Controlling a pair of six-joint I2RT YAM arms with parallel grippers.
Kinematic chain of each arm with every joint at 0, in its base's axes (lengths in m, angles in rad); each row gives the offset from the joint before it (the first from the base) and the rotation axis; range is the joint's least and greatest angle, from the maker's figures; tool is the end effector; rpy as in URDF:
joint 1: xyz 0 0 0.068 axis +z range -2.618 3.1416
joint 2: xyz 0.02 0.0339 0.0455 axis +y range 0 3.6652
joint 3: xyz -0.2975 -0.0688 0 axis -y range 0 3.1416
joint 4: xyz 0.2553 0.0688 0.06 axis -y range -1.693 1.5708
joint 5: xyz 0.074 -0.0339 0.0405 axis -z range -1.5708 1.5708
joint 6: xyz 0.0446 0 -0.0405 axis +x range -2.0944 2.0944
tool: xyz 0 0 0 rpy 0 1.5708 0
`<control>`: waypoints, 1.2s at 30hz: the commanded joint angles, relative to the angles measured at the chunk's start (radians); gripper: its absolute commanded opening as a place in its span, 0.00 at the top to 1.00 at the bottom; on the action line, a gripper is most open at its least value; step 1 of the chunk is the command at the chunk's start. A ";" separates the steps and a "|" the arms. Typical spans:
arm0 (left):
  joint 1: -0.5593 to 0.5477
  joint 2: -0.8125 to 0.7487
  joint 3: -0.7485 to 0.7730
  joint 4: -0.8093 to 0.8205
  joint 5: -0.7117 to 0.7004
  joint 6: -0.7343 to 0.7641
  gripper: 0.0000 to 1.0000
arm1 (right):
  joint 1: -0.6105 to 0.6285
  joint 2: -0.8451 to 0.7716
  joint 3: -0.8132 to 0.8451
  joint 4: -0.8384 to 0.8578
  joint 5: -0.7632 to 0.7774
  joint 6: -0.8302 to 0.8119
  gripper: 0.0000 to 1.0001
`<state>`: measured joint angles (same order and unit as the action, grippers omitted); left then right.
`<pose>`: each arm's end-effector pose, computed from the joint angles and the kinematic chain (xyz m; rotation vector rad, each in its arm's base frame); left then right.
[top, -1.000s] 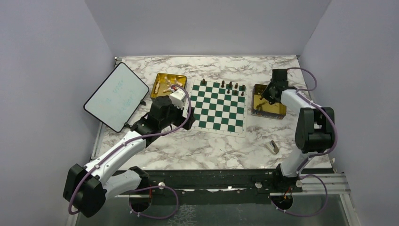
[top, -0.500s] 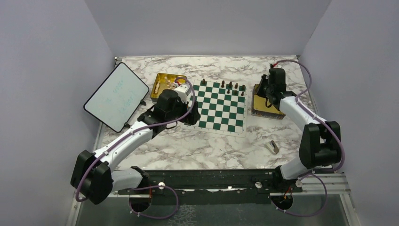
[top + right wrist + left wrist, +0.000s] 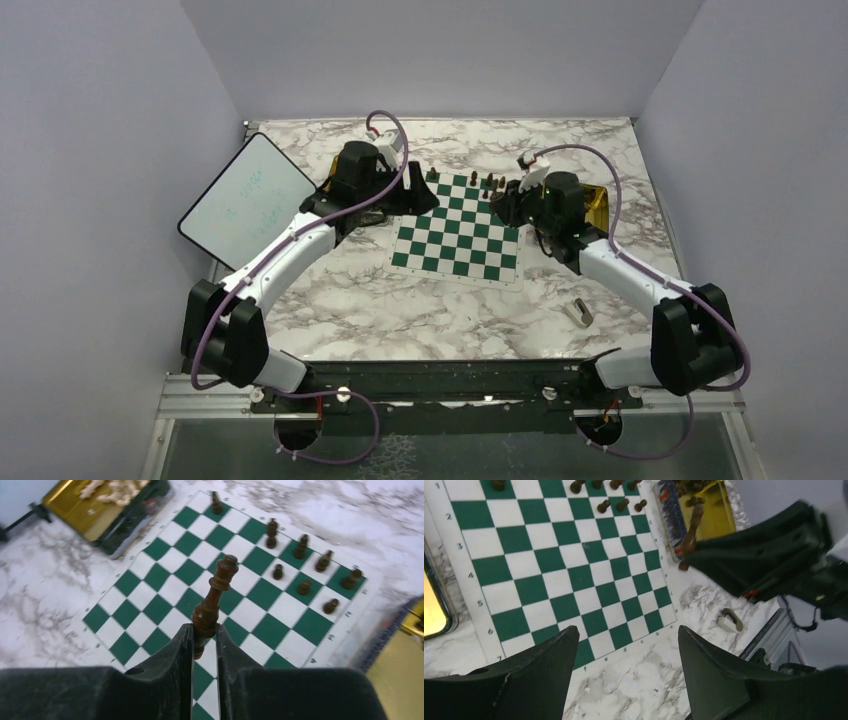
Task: Set up the chess pieces on the board
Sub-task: Pick up the chess piece from the storage box.
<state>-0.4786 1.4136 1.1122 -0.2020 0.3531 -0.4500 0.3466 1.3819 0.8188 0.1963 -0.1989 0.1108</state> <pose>0.2916 -0.1687 0.3330 0.2591 2.1607 -0.9179 0.2998 0.1177 0.2779 -0.3635 1.9283 0.4952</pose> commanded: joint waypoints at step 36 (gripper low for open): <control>0.031 0.284 0.319 -0.045 0.441 -0.019 0.51 | 0.198 -0.049 -0.074 0.237 -0.296 -0.147 0.87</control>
<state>-0.4507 1.6852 1.4136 -0.2443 0.7334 -0.4751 0.5323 1.3304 0.7151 0.4404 -0.4892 -0.0174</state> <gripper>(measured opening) 0.522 0.212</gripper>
